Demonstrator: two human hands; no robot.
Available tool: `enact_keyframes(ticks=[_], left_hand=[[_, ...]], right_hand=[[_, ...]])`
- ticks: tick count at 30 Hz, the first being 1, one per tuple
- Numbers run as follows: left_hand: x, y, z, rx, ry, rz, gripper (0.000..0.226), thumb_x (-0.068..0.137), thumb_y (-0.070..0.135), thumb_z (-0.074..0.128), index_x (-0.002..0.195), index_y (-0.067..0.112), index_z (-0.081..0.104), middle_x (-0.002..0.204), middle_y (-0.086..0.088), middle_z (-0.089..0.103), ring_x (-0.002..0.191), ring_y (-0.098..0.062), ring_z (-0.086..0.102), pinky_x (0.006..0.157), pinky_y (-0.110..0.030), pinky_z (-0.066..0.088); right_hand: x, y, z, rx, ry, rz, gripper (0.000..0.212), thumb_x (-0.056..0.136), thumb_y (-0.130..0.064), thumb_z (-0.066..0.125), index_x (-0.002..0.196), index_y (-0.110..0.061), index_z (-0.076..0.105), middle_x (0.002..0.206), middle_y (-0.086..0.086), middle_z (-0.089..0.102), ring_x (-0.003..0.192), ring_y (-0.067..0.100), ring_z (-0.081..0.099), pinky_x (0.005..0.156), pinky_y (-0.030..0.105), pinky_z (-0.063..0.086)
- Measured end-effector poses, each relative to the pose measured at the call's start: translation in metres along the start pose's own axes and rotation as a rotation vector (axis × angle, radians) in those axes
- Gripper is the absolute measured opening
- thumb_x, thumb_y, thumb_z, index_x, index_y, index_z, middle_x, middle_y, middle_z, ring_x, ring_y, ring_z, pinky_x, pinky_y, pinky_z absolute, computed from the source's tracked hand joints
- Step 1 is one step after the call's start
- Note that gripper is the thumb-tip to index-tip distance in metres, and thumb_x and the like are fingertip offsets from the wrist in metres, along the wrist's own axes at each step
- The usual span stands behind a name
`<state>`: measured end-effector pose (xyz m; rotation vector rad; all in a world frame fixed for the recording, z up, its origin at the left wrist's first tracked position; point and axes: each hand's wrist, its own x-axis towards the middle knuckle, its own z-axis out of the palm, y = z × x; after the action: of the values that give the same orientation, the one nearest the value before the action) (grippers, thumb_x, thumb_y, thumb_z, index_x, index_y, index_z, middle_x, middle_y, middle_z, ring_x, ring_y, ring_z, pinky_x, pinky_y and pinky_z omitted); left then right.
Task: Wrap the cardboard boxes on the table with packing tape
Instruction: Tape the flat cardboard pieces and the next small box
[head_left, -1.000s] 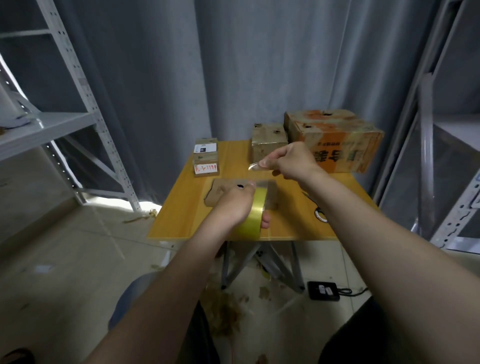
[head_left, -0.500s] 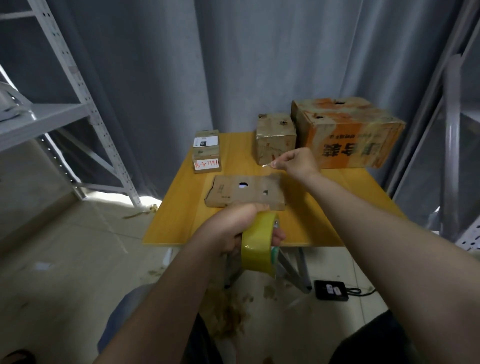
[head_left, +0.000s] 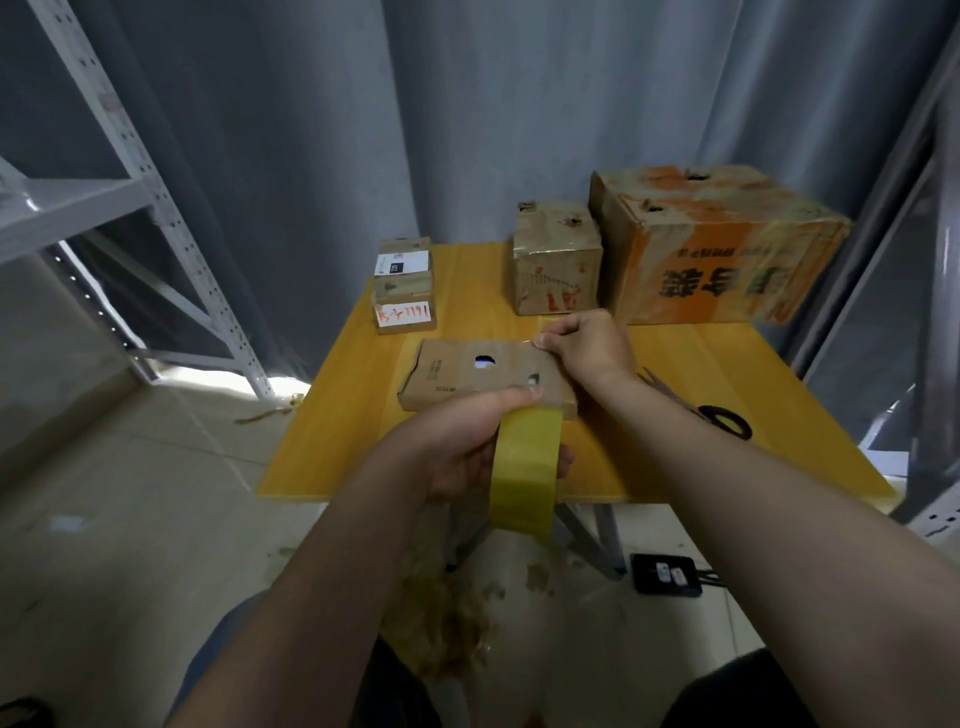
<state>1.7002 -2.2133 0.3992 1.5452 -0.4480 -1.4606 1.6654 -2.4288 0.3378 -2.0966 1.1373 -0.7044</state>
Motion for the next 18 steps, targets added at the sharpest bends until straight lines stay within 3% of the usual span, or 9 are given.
enact_keyframes(ticks=[3,5,7,8,10,12,15,18], left_hand=[[0.005,-0.002,-0.004,-0.001,-0.001,0.001,0.052,0.104,0.049,0.053,0.124,0.004,0.066,0.106,-0.015,0.079,0.088,-0.024,0.079,0.076,-0.035,0.064],[0.008,-0.003,-0.005,-0.006,0.000,0.004,0.053,0.104,0.051,0.053,0.124,0.005,0.067,0.107,-0.014,0.079,0.088,-0.025,0.078,0.077,-0.036,0.063],[0.010,-0.003,-0.006,-0.003,0.005,0.008,0.054,0.103,0.052,0.053,0.124,0.005,0.068,0.108,-0.014,0.079,0.089,-0.024,0.078,0.078,-0.036,0.062],[0.011,-0.003,-0.006,-0.001,0.011,0.011,0.054,0.104,0.052,0.053,0.123,0.004,0.068,0.107,-0.014,0.079,0.088,-0.024,0.078,0.078,-0.036,0.062],[0.012,-0.003,-0.005,0.000,0.020,0.016,0.053,0.104,0.052,0.052,0.122,0.005,0.069,0.106,-0.014,0.079,0.087,-0.023,0.078,0.078,-0.036,0.062],[0.011,-0.004,-0.003,-0.016,0.030,0.018,0.051,0.104,0.051,0.052,0.122,0.007,0.068,0.105,-0.015,0.079,0.085,-0.024,0.078,0.080,-0.037,0.062],[0.010,-0.004,0.002,-0.028,0.057,0.030,0.051,0.104,0.052,0.053,0.123,0.007,0.067,0.098,-0.015,0.079,0.081,-0.024,0.077,0.085,-0.039,0.059],[0.008,-0.004,0.007,-0.031,0.082,0.047,0.052,0.105,0.051,0.050,0.128,0.007,0.065,0.096,-0.016,0.079,0.081,-0.024,0.076,0.091,-0.042,0.058]], right_hand=[[-0.004,-0.002,-0.002,-0.304,0.083,-0.167,0.027,0.087,-0.051,0.077,0.110,-0.036,0.078,0.116,-0.003,0.074,0.118,0.030,0.056,0.096,0.045,0.049],[-0.006,-0.008,-0.005,-0.483,0.073,-0.230,0.053,0.090,-0.051,0.074,0.138,-0.032,0.062,0.133,0.002,0.067,0.122,0.035,0.052,0.097,0.047,0.046],[-0.007,-0.015,-0.010,-0.506,0.061,-0.308,0.067,0.092,-0.045,0.073,0.150,-0.025,0.048,0.145,0.004,0.058,0.131,0.035,0.047,0.103,0.049,0.044],[-0.007,-0.017,-0.012,-0.481,0.043,-0.380,0.064,0.094,-0.040,0.072,0.150,-0.023,0.049,0.150,0.004,0.054,0.136,0.033,0.044,0.108,0.049,0.042],[-0.010,-0.023,-0.016,-0.399,-0.058,-0.492,0.052,0.099,-0.037,0.067,0.147,-0.019,0.057,0.158,0.002,0.048,0.148,0.028,0.036,0.119,0.046,0.032],[-0.016,-0.027,-0.016,-0.358,-0.273,-0.460,0.053,0.106,-0.043,0.053,0.151,-0.014,0.052,0.164,0.004,0.039,0.155,0.028,0.026,0.125,0.046,0.022],[-0.024,-0.023,-0.011,-0.580,-0.591,-0.350,0.072,0.109,-0.057,0.029,0.165,-0.012,0.020,0.175,0.005,0.004,0.161,0.025,-0.005,0.128,0.054,0.003],[-0.027,-0.020,-0.007,-0.735,-0.642,-0.331,0.080,0.108,-0.061,0.021,0.166,-0.014,-0.008,0.172,0.001,-0.021,0.158,0.022,-0.021,0.128,0.054,-0.006]])
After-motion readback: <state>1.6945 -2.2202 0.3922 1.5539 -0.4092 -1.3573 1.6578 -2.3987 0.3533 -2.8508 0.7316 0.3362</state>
